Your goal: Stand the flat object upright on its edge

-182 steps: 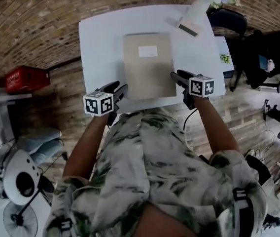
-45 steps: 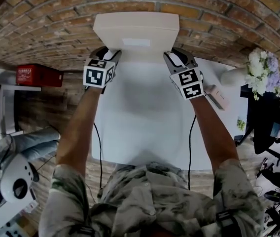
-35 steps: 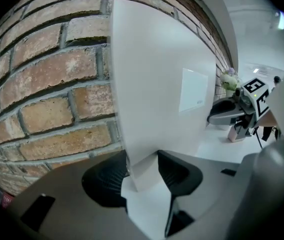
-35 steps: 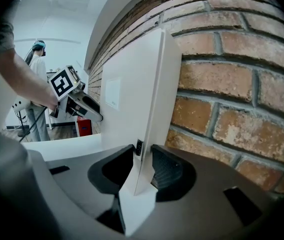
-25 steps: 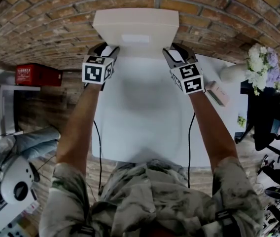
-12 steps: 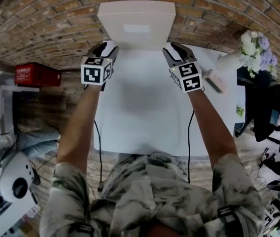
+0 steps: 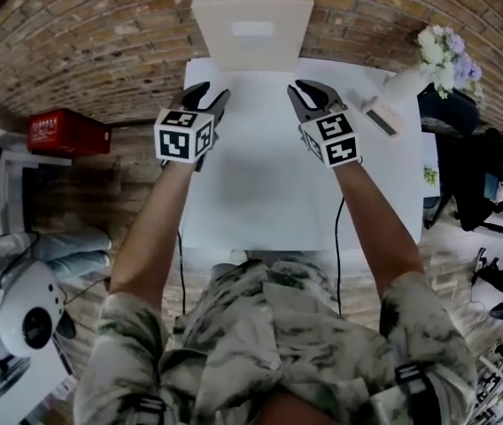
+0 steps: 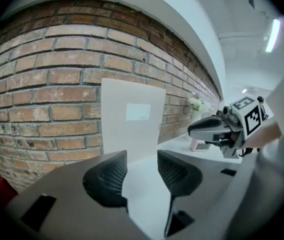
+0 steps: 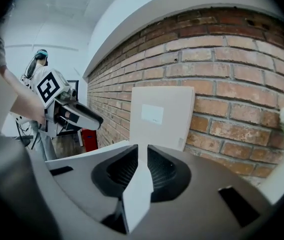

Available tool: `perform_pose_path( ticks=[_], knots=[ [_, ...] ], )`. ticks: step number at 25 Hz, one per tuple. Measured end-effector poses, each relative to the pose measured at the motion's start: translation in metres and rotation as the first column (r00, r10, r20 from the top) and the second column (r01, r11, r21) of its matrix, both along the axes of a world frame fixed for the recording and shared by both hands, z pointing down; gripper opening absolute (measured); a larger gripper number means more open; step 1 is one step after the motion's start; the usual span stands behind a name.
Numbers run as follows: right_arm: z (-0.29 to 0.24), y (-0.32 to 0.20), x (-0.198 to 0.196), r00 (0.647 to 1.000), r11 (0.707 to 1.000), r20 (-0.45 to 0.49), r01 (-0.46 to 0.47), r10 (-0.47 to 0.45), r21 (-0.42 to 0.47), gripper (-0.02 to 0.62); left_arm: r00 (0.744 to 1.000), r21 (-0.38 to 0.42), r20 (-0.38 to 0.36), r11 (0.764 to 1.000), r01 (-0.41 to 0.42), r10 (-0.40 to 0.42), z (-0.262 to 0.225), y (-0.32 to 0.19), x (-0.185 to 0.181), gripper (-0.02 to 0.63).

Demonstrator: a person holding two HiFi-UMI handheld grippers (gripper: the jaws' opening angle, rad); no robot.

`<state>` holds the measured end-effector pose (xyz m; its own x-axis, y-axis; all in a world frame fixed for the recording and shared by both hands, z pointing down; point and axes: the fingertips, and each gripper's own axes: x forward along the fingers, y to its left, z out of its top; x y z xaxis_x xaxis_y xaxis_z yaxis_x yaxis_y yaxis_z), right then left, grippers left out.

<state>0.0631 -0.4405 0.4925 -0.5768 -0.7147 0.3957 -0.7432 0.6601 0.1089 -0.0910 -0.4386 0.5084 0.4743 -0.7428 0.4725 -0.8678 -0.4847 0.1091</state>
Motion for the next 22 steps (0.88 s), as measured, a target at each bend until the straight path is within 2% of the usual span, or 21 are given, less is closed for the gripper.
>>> perform_pose_path(
  ticks=[10,16,22],
  knots=[
    [-0.026,0.106,-0.039,0.999,1.0,0.044,-0.003,0.002,0.008,0.04,0.989,0.012,-0.131,0.998,-0.066,0.067,-0.022,0.121,-0.002,0.101],
    [-0.031,0.18,-0.053,0.997,0.999,0.073,-0.009,0.012,-0.034,0.023,0.972,0.002,-0.166,0.986,-0.169,0.167,-0.03,0.197,0.001,0.048],
    [-0.021,0.263,-0.056,0.995,0.995,0.095,-0.019,0.028,-0.099,0.023,0.953,-0.018,-0.215,0.975,-0.222,0.213,-0.038,0.269,-0.002,0.028]
  ],
)
